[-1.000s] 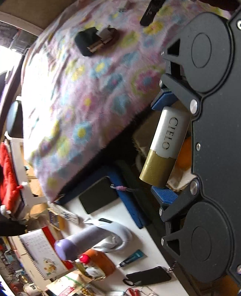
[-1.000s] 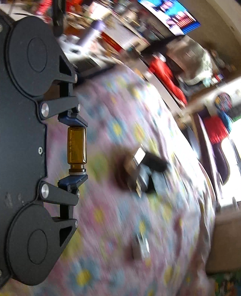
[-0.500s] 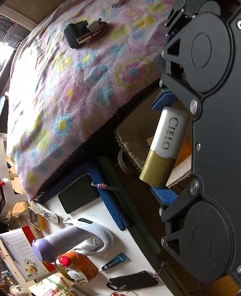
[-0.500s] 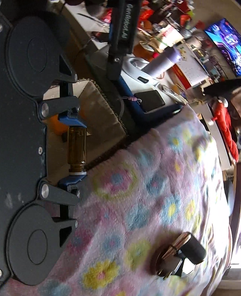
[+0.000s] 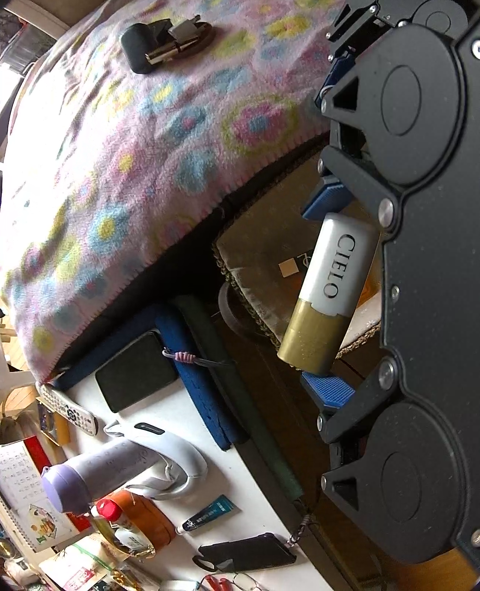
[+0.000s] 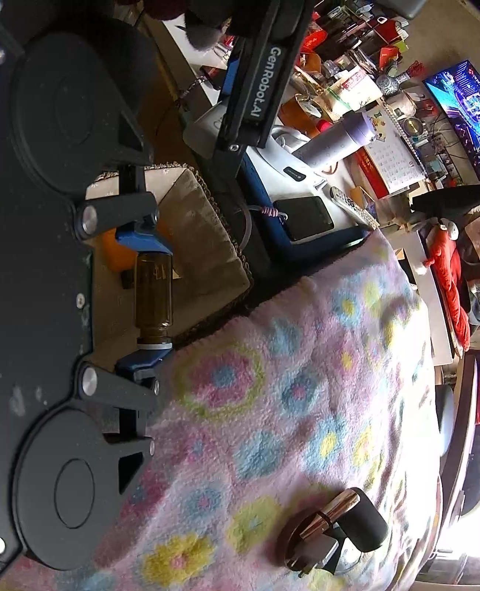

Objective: Organize rigid objects
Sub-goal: 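Carry the brown bottle and CIELO tube over the woven basket with both grippers, then open the left gripper to drop the CIELO tube while the right gripper releases the bottle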

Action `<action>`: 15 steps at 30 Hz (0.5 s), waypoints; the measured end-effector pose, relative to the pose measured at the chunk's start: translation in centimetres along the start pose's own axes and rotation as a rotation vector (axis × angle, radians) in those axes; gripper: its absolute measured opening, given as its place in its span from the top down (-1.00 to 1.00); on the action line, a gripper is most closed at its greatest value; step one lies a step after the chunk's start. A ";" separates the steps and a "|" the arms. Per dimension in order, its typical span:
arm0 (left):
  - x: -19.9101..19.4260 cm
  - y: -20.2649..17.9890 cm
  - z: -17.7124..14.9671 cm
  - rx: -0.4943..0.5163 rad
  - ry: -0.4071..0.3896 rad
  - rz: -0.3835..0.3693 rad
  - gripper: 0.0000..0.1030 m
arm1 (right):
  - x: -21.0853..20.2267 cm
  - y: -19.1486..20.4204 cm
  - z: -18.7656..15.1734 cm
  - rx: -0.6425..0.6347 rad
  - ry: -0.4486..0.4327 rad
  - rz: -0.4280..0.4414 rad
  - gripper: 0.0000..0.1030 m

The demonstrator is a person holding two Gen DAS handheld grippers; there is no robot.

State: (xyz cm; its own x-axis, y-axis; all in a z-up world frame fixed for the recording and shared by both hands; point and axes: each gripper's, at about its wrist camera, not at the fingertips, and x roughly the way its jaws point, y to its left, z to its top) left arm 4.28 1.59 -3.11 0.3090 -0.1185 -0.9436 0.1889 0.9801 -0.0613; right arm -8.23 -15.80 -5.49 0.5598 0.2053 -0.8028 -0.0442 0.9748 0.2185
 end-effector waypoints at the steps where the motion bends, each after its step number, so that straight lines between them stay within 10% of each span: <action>1: 0.0 -0.1 0.0 0.006 0.003 0.004 -0.63 | 0.0 0.0 0.0 0.003 -0.001 0.003 -0.04; 15: 0.3 -0.3 0.1 0.019 0.027 0.012 -0.81 | 0.0 -0.9 -0.1 0.032 -0.004 -0.015 -0.23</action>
State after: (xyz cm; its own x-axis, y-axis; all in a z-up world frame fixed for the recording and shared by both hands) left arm 4.44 1.20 -3.35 0.2861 -0.1024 -0.9527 0.2031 0.9782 -0.0442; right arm -8.31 -16.65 -5.75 0.5639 0.1903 -0.8036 -0.0091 0.9745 0.2244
